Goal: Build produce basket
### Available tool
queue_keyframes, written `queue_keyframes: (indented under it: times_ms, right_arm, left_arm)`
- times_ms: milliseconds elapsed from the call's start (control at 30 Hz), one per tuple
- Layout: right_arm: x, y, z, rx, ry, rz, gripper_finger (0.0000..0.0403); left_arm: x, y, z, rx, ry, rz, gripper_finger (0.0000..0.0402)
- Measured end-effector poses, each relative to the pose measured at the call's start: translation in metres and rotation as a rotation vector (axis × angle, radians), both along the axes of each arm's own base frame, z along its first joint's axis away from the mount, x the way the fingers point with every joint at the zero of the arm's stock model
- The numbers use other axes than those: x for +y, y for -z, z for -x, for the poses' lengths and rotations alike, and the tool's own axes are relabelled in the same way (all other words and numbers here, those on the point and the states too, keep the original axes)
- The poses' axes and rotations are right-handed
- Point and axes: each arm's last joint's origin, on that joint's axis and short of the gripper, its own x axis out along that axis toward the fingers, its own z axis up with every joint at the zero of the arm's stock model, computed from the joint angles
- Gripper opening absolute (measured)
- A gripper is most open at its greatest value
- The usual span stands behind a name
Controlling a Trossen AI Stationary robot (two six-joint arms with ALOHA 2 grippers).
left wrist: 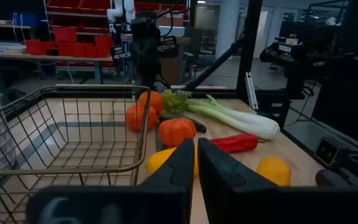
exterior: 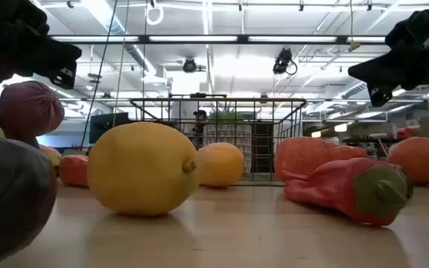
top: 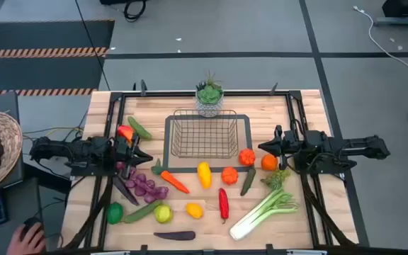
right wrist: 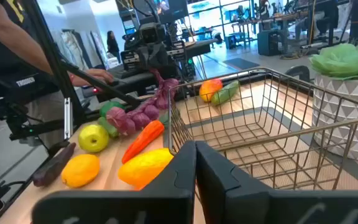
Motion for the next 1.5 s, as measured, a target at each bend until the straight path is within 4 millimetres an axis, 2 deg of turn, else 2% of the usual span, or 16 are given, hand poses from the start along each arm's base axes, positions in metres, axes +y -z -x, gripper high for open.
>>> queue_keyframes:
  times_ms: [1300,1500]
  right_arm:
    - [0.0000,0.0000,0.0000,0.000,0.000,0.000,0.0016]
    - [0.0000,0.0000,0.0000,0.000,0.000,0.000,0.0016]
  left_arm:
    - [0.0000,0.0001,0.0000,0.000,0.000,0.000,0.0037]
    - [0.0000,0.0000,0.0000,0.000,0.000,0.000,0.0028]
